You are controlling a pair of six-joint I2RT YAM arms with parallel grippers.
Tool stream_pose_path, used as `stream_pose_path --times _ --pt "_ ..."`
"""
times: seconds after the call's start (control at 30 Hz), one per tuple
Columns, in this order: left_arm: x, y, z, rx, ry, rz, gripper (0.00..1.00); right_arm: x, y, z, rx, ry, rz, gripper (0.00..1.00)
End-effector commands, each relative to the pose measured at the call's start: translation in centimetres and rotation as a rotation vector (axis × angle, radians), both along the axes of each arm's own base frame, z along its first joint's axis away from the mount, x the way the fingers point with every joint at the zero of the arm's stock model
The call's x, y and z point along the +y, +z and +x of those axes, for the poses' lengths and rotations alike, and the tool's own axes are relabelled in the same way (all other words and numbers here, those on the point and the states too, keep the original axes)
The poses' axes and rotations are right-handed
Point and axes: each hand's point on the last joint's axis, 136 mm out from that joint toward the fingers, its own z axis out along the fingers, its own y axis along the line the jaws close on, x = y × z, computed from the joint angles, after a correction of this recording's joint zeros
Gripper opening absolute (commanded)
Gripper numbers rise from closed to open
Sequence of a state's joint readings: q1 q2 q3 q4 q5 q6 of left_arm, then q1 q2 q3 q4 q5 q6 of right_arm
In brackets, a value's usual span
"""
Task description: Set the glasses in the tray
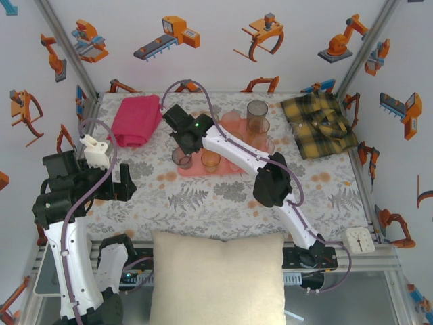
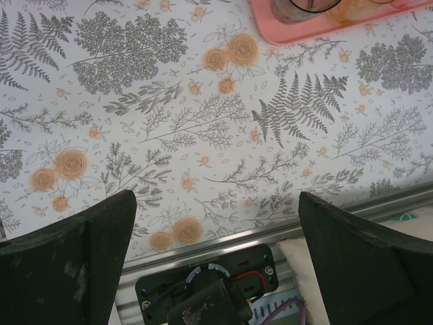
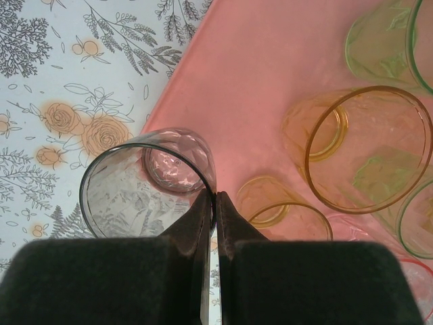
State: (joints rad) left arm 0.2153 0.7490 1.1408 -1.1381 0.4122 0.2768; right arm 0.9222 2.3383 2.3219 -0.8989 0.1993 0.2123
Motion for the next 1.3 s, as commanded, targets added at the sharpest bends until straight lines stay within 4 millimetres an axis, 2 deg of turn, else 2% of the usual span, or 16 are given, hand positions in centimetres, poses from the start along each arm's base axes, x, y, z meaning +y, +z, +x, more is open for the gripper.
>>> stream_pose_path --times 0.0,0.67,1.27 --pt "-0.5 0.1 -0.3 0.005 -0.012 -0.024 0.97 0.2 -0.8 0.5 0.008 -0.018 0.017 0.08" --pt "-0.5 0.1 -0.3 0.007 -0.013 -0.024 0.97 0.0 -3.1 0.5 0.041 -0.037 0.007 0.08" --pt "-0.6 0.0 -0.3 0.008 -0.015 -0.026 0.97 -0.4 -4.0 0.4 0.066 -0.048 0.003 0.11"
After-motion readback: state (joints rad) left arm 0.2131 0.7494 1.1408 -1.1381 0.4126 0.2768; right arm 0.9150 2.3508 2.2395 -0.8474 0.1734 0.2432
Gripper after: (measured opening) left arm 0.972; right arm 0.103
